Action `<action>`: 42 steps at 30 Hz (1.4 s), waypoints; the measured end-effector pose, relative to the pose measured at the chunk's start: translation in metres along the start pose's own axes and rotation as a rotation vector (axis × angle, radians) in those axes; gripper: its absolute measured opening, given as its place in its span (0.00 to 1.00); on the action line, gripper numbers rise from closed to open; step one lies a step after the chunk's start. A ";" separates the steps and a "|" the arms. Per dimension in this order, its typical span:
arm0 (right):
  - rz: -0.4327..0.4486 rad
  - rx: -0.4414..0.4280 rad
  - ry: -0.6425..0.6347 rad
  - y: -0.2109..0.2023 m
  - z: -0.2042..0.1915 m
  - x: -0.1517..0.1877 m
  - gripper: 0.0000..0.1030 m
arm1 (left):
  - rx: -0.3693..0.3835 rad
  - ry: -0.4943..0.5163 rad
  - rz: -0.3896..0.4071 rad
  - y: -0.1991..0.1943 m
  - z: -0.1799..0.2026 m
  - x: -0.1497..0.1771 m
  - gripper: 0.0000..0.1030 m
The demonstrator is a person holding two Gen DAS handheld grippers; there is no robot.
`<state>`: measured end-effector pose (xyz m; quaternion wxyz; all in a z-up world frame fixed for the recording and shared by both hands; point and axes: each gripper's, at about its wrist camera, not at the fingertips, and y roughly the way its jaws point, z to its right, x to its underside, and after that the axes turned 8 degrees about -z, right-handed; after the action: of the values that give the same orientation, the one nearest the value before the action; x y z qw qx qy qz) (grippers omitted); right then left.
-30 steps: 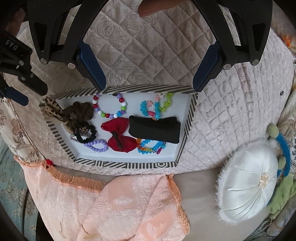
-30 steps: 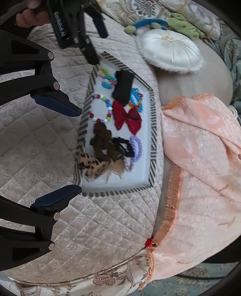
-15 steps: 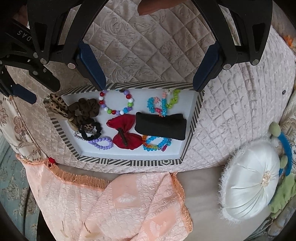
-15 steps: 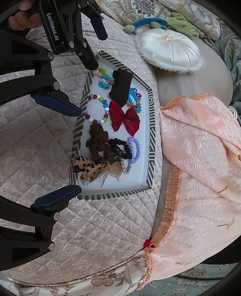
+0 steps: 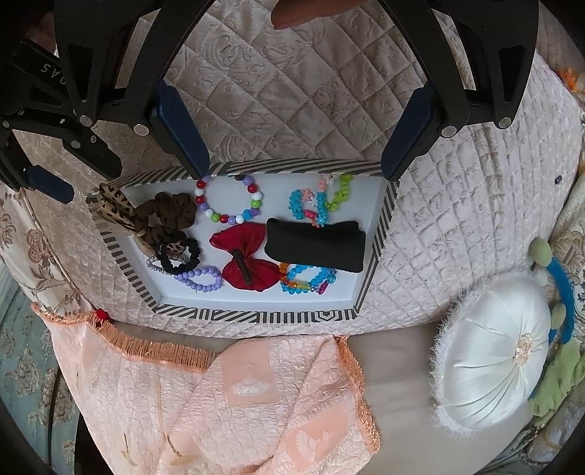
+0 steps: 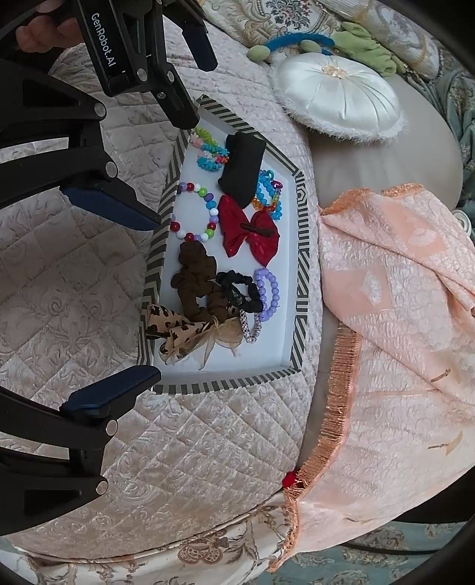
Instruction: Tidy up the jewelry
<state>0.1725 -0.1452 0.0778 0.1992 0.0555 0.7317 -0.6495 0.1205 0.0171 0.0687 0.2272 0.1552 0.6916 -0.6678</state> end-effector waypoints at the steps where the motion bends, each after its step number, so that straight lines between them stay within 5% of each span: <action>1: -0.001 0.000 0.001 0.000 0.000 0.000 0.72 | 0.001 0.000 0.001 0.000 0.000 0.000 0.92; 42: 0.002 0.006 -0.003 0.001 0.002 0.000 0.72 | 0.000 0.006 0.008 -0.001 0.003 0.001 0.92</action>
<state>0.1730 -0.1468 0.0769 0.2008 0.0558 0.7294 -0.6516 0.1198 0.0137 0.0687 0.2277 0.1601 0.6918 -0.6663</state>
